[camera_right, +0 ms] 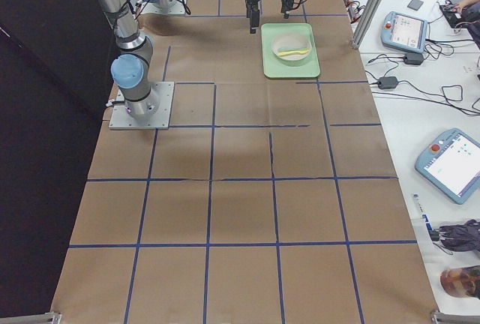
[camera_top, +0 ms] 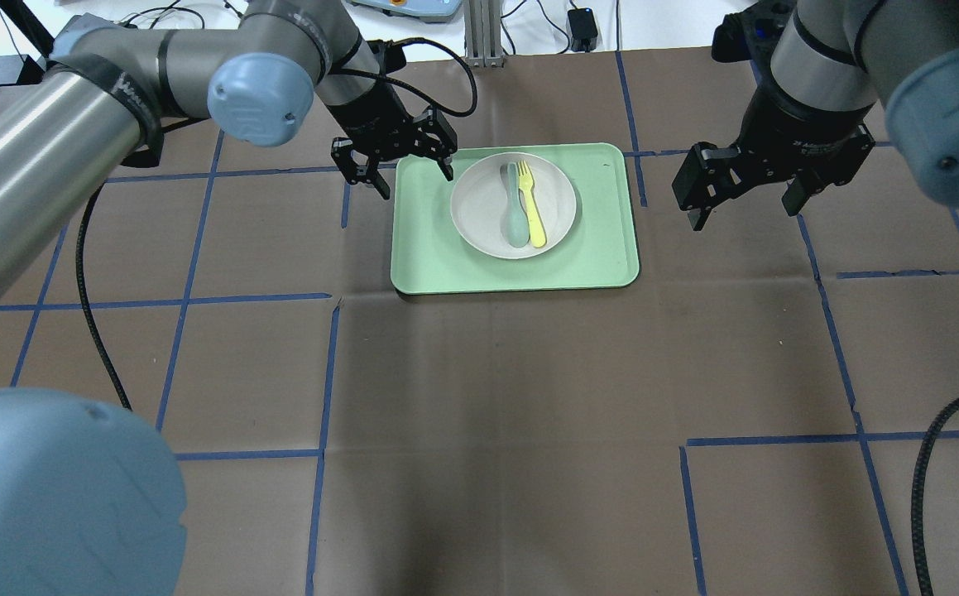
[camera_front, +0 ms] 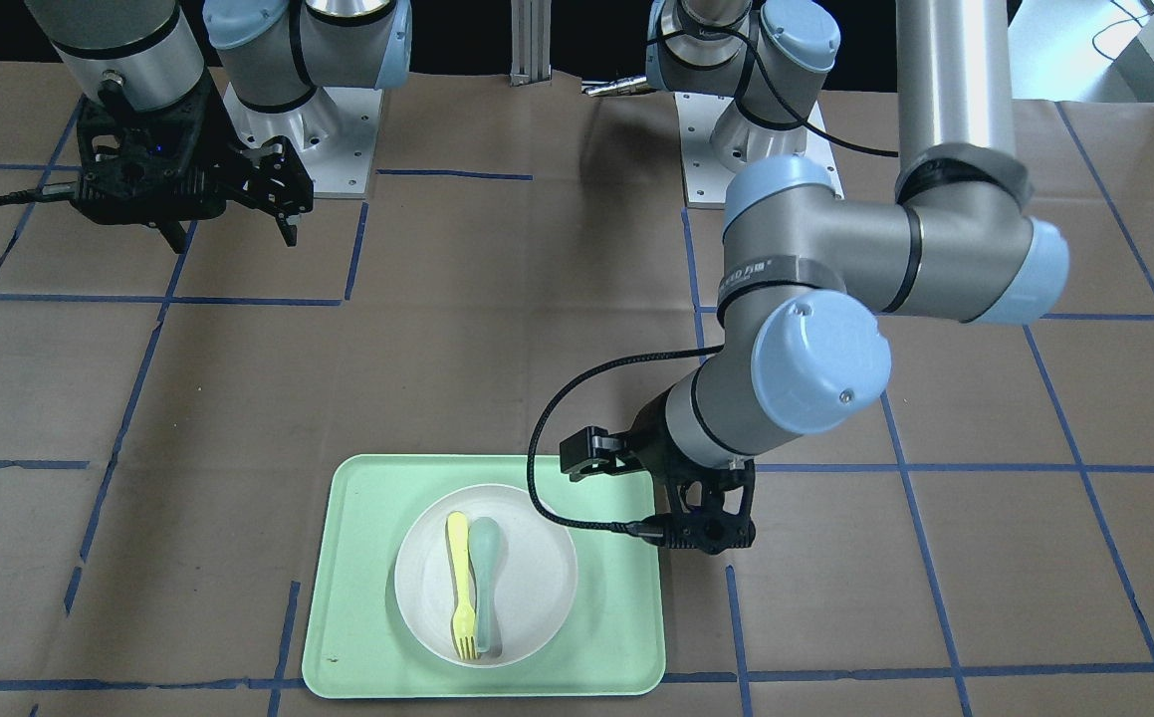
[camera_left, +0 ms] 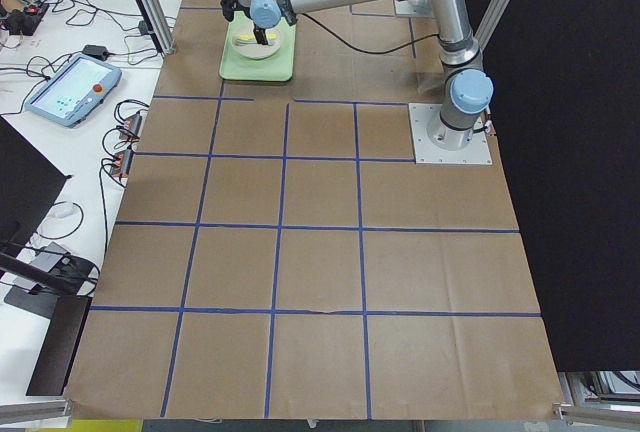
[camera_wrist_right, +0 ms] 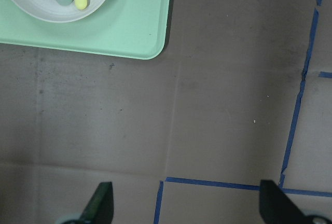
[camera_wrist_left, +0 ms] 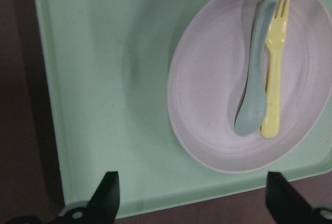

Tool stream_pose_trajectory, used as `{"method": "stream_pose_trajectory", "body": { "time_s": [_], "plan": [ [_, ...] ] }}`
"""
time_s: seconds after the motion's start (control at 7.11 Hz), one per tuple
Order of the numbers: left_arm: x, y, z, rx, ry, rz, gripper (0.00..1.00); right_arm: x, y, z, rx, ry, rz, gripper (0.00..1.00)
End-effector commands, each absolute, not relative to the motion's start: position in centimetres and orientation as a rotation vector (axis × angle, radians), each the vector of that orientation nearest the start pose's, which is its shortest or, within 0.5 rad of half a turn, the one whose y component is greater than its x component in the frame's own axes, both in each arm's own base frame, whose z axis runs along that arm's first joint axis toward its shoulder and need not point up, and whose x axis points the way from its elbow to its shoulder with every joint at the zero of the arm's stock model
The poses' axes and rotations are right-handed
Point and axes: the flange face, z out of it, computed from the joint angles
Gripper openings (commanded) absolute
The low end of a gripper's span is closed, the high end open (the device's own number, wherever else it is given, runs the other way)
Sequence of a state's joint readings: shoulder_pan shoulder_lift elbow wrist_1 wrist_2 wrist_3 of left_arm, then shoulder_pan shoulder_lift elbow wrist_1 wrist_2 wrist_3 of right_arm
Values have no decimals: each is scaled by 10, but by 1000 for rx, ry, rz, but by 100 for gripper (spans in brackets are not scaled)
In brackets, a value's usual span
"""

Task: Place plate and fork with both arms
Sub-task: 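Release the plate and lift the left gripper back from the tray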

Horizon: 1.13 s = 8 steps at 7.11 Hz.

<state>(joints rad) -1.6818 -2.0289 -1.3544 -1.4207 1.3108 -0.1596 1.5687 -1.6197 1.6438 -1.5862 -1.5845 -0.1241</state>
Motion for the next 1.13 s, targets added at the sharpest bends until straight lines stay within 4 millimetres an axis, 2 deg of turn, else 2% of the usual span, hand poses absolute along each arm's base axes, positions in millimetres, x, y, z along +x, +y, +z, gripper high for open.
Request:
{"method": "stream_pose_trajectory", "body": {
  "time_s": [0.0, 0.14, 0.28, 0.42, 0.56, 0.7, 0.84, 0.99],
  "plan": [
    [-227, -584, 430, -53, 3227, 183, 100, 130, -470, 477, -191, 3149, 16, 100],
    [-221, -553, 457, -8, 3159, 167, 100, 131, -470, 477, -194, 3149, 16, 100],
    [-210, -529, 477, -12, 3155, 156, 100, 131, -470, 477, -194, 3149, 13, 100],
    [-208, -495, 492, -3, 3153, 170, 100, 130, -474, 476, -191, 3151, 6, 100],
    [-204, -470, 483, 1, 3153, 211, 100, 130, -477, 482, -188, 3149, -27, 100],
    [-198, -454, 458, -11, 3137, 276, 100, 130, -488, 478, -179, 3146, -66, 100],
    [-189, -451, 433, 24, 3134, 324, 100, 132, -503, 475, -171, 3144, -98, 100],
    [-183, -457, 433, 49, 3147, 253, 100, 137, -532, 471, -178, 3138, -92, 100]
  ]
}}
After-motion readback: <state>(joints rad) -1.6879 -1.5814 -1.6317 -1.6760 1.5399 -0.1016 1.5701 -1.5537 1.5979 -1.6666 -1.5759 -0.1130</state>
